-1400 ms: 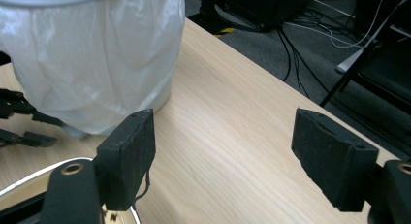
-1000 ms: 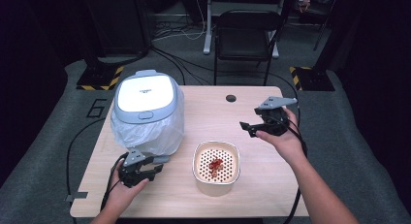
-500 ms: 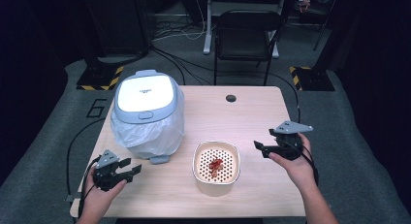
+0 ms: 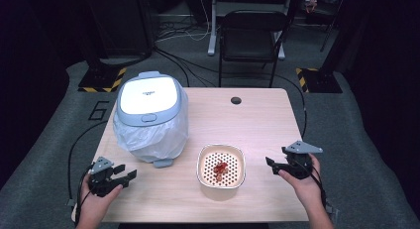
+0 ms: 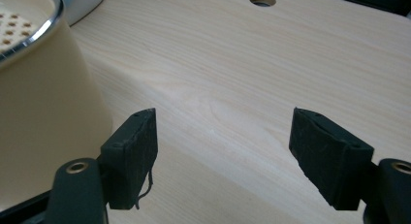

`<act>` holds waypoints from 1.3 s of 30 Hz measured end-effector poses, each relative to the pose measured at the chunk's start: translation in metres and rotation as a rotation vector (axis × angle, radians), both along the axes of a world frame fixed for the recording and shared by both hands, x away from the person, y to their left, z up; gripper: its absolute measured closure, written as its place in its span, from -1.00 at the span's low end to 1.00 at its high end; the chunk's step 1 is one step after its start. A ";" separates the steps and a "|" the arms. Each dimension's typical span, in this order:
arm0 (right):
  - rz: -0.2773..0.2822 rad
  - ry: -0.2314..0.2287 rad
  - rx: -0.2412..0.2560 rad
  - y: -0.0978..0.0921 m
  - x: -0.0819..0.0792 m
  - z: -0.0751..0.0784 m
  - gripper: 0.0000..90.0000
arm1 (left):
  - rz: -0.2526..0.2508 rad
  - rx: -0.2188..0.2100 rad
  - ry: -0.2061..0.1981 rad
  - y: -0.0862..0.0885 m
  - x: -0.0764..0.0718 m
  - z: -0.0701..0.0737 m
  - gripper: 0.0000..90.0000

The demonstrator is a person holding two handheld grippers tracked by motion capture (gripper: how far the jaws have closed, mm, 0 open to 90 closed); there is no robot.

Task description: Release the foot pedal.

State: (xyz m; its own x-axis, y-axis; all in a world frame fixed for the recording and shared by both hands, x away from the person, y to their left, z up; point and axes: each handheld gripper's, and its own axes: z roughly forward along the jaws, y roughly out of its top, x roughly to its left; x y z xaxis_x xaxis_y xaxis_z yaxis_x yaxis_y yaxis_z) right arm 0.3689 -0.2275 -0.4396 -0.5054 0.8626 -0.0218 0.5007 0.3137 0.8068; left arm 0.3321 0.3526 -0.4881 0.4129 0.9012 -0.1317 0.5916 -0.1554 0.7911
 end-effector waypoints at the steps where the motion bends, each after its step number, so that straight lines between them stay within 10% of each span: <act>1: -0.008 0.005 -0.002 -0.001 -0.001 -0.003 -0.43 | 0.004 0.002 0.008 0.002 0.000 -0.001 -0.06; 14: -0.046 -0.002 -0.029 -0.013 -0.004 -0.041 -0.43 | 0.045 -0.027 0.014 0.010 0.001 -0.017 -0.08; 26: -0.071 0.079 0.000 -0.014 0.001 -0.071 -0.43 | 0.071 0.012 0.016 0.011 0.005 -0.027 -0.11; 39: -0.042 0.035 -0.049 -0.005 0.006 -0.077 -0.48 | 0.041 0.078 0.019 0.004 0.014 -0.034 -0.15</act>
State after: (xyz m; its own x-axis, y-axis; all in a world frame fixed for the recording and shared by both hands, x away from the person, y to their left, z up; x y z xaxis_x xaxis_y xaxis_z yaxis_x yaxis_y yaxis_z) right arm 0.3751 -0.2321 -0.5164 -0.4698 0.8815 -0.0480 0.5417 0.3308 0.7727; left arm 0.3460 0.3565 -0.5217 0.3732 0.9252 -0.0684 0.6137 -0.1909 0.7661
